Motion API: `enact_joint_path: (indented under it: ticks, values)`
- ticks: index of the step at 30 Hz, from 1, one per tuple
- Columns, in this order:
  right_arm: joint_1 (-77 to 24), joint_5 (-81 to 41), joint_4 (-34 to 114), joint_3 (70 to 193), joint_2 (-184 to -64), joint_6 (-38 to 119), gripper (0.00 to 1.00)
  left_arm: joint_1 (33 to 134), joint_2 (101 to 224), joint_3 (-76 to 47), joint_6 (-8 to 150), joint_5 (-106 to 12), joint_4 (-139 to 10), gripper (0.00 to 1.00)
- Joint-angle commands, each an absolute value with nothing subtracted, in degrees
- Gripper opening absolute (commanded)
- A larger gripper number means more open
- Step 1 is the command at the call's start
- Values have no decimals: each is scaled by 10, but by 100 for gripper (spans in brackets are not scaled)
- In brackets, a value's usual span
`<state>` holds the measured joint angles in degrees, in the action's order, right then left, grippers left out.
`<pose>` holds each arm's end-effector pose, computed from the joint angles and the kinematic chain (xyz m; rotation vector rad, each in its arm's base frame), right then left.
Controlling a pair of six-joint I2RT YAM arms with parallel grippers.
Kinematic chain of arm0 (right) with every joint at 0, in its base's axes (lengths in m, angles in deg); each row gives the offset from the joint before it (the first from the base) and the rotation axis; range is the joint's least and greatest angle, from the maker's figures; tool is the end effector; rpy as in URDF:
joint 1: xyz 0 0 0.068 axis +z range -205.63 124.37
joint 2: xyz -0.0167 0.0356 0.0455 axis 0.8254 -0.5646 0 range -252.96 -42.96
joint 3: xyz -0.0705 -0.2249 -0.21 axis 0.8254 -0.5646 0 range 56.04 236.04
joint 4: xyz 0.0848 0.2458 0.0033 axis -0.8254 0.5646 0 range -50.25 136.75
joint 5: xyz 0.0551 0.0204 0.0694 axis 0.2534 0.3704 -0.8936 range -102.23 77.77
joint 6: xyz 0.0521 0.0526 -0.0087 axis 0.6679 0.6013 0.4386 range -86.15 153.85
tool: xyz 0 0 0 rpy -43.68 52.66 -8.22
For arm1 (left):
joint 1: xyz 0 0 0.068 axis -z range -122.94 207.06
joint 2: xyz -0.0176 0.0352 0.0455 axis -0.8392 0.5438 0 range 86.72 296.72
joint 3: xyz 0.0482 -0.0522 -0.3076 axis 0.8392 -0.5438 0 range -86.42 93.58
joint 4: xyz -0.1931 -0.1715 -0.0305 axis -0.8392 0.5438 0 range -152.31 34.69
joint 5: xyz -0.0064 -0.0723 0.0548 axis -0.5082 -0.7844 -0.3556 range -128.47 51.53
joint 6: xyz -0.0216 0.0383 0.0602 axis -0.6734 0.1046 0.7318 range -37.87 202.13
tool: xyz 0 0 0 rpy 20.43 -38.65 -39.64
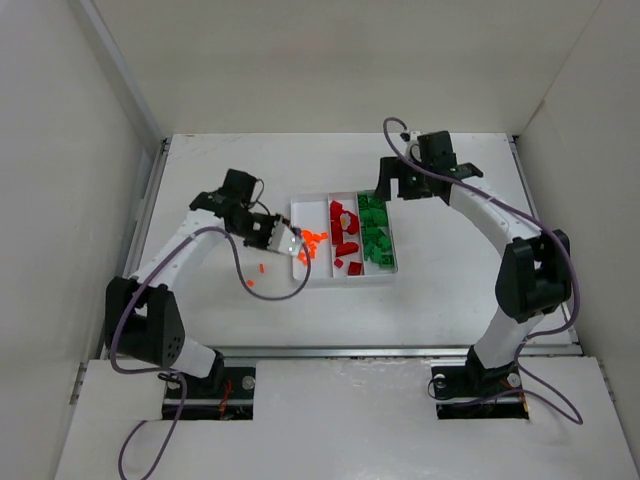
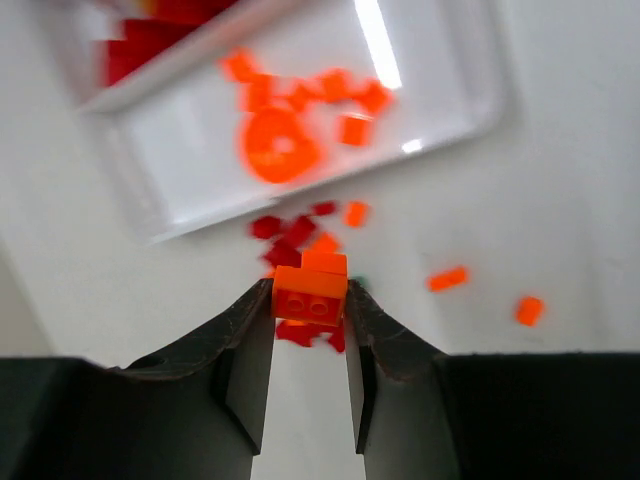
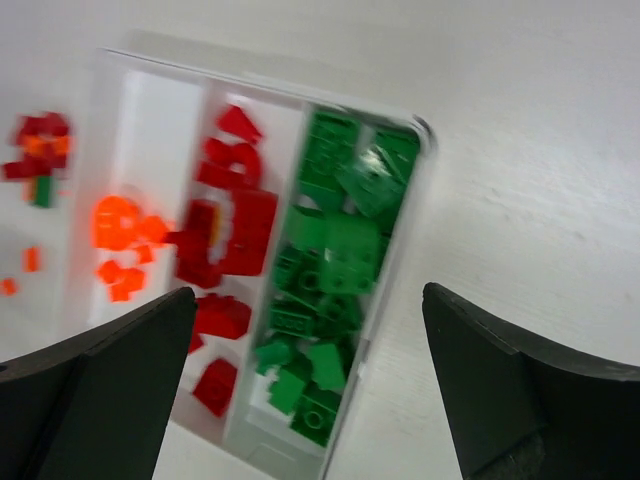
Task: Sort the legos into containers by color
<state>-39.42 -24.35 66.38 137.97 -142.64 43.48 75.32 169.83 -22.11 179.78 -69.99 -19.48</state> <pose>0.3983 0.1293 0.3055 -0.2417 2.3598 0.4681 0.2683 -0.1231 0.2856 2.1406 1.1363 -0.1348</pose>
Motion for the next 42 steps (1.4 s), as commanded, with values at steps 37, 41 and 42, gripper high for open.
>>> enact_joint_path:
  ticks: [37, 41, 42]
  values:
    - [-273, -842, 477, 1588, -1454, 500, 41, 801, 1518, -249, 1335, -920, -755, 0]
    - [-273, -849, 477, 1588, -1454, 495, 37, 801, 1518, -249, 1345, -925, -734, 0]
    - [-273, -849, 477, 1588, -1454, 495, 37, 801, 1518, -249, 1345, -925, -734, 0]
